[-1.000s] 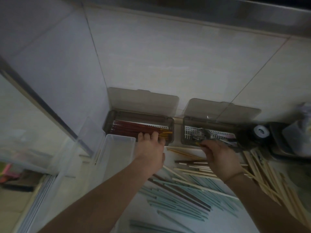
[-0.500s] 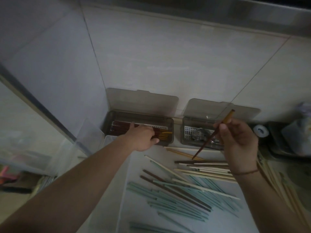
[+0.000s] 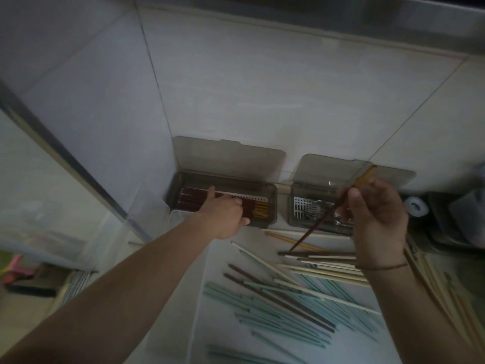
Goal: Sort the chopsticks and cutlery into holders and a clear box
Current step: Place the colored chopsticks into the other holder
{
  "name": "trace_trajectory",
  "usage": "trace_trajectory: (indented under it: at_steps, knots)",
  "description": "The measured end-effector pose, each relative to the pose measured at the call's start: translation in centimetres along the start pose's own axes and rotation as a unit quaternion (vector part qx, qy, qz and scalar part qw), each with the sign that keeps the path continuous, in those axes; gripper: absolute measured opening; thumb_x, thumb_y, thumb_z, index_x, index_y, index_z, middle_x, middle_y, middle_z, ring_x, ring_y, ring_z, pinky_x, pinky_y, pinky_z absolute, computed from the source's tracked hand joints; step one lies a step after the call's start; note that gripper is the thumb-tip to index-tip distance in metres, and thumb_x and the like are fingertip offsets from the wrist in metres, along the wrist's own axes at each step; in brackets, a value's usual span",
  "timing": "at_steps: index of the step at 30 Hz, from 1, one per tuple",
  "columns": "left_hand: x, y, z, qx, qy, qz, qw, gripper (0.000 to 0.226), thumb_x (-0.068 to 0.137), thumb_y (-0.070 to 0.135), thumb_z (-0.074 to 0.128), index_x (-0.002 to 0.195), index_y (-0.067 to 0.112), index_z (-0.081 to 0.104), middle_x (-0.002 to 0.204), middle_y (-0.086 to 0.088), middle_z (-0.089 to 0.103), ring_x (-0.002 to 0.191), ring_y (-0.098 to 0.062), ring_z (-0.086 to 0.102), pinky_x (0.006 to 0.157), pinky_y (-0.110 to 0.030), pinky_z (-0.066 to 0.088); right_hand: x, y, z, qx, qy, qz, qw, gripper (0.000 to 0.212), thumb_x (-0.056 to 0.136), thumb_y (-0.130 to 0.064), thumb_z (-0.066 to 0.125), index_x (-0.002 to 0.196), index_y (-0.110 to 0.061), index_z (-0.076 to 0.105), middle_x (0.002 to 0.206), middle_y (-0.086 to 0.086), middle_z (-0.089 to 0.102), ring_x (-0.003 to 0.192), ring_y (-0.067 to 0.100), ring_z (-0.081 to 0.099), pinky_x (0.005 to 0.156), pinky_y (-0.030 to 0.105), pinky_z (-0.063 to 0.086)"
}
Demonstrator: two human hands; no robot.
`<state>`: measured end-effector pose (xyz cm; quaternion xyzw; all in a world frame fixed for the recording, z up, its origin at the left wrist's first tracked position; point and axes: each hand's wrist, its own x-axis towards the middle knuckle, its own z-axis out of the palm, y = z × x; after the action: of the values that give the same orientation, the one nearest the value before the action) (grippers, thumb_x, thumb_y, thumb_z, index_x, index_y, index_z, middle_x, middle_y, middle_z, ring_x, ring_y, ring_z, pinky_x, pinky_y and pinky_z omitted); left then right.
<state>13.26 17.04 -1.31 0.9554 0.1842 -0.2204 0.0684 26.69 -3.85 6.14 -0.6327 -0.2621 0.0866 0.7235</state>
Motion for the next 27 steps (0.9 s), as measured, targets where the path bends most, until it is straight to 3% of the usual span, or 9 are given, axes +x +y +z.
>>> trace_trajectory:
  at_steps: [3, 6, 9, 11, 14, 17, 19, 24, 27]
  knots:
    - [-0.2, -0.2, 0.8, -0.026, -0.013, -0.006, 1.0, 0.052, 0.104, 0.05, 0.031, 0.133, 0.015, 0.058, 0.145, 0.0, 0.045, 0.139, -0.023, 0.033, 0.116, -0.064, 0.01, 0.2, 0.2, 0.6, 0.012, 0.027, -0.001, 1.0, 0.037, 0.094, 0.005, 0.05, 0.126, -0.013, 0.044, 0.073, 0.003, 0.068, 0.052, 0.019, 0.056, 0.051, 0.026, 0.049]
    - [-0.7, 0.0, 0.9, -0.075, 0.074, -0.003, 0.994, 0.041, 0.105, 0.04, 0.035, 0.13, 0.02, 0.06, 0.145, 0.001, 0.047, 0.138, -0.021, 0.036, 0.116, -0.053, 0.022, 0.4, 0.9, 1.2, 0.018, 0.054, 0.01, 0.998, 0.052, 0.095, 0.005, 0.045, 0.138, -0.019, 0.03, 0.078, 0.01, 0.066, 0.057, 0.023, 0.058, 0.058, 0.03, 0.053]
    - [-1.3, 0.5, -0.2, -0.265, 0.238, -0.011, 0.934, 0.033, 0.106, 0.025, 0.04, 0.13, 0.016, 0.061, 0.131, -0.003, 0.062, 0.121, -0.022, 0.056, 0.101, -0.035, 0.043, 0.3, 2.3, 1.8, -0.037, 0.068, 0.021, 0.997, 0.05, 0.095, 0.004, 0.046, 0.137, -0.018, 0.03, 0.083, 0.01, 0.067, 0.063, 0.023, 0.065, 0.065, 0.032, 0.056]
    - [-1.5, 1.0, -1.1, -0.341, 0.291, 0.011, 0.894, 0.032, 0.105, 0.027, 0.044, 0.128, 0.015, 0.062, 0.124, -0.003, 0.067, 0.114, -0.02, 0.062, 0.095, -0.032, 0.048, 0.0, 3.2, 2.6, -0.039, 0.07, 0.034, 0.996, 0.042, 0.095, 0.005, 0.046, 0.128, -0.016, 0.033, 0.085, 0.011, 0.067, 0.067, 0.024, 0.067, 0.068, 0.034, 0.058]
    - [-1.4, 1.5, -1.4, -0.316, 0.291, 0.081, 0.9, 0.029, 0.102, 0.033, 0.052, 0.125, 0.02, 0.064, 0.117, 0.004, 0.07, 0.107, -0.014, 0.065, 0.088, -0.031, 0.052, -0.6, 4.5, 4.5, 0.008, 0.092, 0.1, 0.991, 0.033, 0.095, 0.006, 0.044, 0.119, -0.015, 0.036, 0.093, 0.019, 0.066, 0.076, 0.029, 0.068, 0.071, 0.035, 0.059]
    - [-0.9, 0.8, -0.9, -0.278, 0.302, 0.073, 0.909, 0.023, 0.098, 0.028, 0.058, 0.117, 0.022, 0.069, 0.108, 0.004, 0.07, 0.1, -0.017, 0.064, 0.083, -0.035, 0.052, -1.0, 5.9, 5.7, 0.087, 0.108, 0.185, 0.973, 0.03, 0.096, 0.008, 0.041, 0.101, -0.021, 0.045, 0.089, 0.023, 0.063, 0.064, 0.025, 0.068, 0.067, 0.036, 0.06]
    - [-0.5, 0.1, -0.5, -0.274, 0.279, 0.072, 0.918, 0.02, 0.097, 0.024, 0.061, 0.113, 0.021, 0.071, 0.104, 0.002, 0.068, 0.097, -0.019, 0.063, 0.083, -0.036, 0.051, -1.2, 6.7, 5.4, 0.113, 0.092, 0.219, 0.965, 0.029, 0.095, 0.01, 0.04, 0.096, -0.017, 0.049, 0.084, 0.024, 0.062, 0.06, 0.023, 0.068, 0.065, 0.034, 0.06]
    - [0.7, -1.6, 0.4, -0.27, 0.236, 0.063, 0.931, 0.02, 0.098, 0.018, 0.059, 0.109, 0.011, 0.074, 0.104, -0.003, 0.065, 0.095, -0.019, 0.06, 0.085, -0.029, 0.046, -1.9, 7.7, 2.9, 0.103, 0.073, 0.294, 0.947, 0.022, 0.094, 0.009, 0.047, 0.109, -0.005, 0.054, 0.093, 0.022, 0.065, 0.073, 0.026, 0.07, 0.067, 0.028, 0.059]
    - [1.8, -2.8, 0.9, -0.248, 0.221, 0.022, 0.943, 0.018, 0.097, 0.017, 0.061, 0.107, 0.011, 0.075, 0.106, -0.006, 0.065, 0.1, -0.024, 0.06, 0.088, -0.034, 0.047, -2.6, 7.9, 0.4, 0.079, 0.101, 0.274, 0.953, 0.022, 0.091, 0.007, 0.052, 0.105, -0.008, 0.058, 0.091, 0.018, 0.066, 0.072, 0.026, 0.067, 0.067, 0.031, 0.059]
